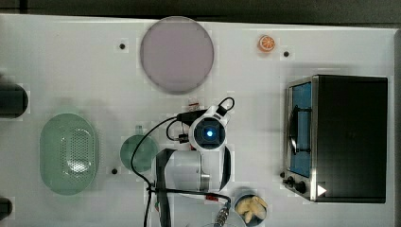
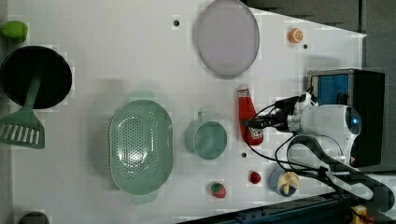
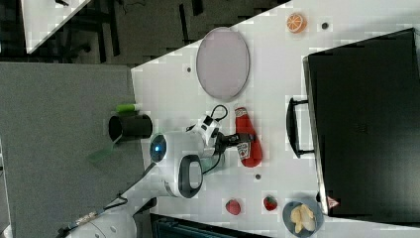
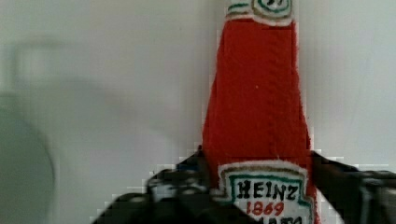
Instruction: Pick Ketchup from the table and place it in strainer.
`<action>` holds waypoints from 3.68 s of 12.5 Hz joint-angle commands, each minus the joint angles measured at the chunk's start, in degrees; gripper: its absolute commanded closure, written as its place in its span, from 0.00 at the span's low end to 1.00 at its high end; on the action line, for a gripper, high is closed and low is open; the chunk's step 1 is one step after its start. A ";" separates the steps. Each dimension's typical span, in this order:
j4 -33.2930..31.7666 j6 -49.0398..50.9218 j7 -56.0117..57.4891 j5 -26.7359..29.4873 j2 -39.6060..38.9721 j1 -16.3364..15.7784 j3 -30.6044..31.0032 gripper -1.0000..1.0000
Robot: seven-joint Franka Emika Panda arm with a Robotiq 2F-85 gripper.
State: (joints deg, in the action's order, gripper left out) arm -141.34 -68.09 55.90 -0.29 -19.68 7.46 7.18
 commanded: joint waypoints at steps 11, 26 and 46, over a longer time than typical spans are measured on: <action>16.00 39.06 -0.29 0.16 22.59 -0.24 3.78 0.40; 22.34 35.60 -52.16 4.21 14.13 -5.32 35.08 0.40; 19.20 17.87 -61.15 -2.84 17.77 6.04 30.99 0.00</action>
State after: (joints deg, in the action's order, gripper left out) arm -123.66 -51.00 -2.75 -4.53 -2.79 9.57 41.13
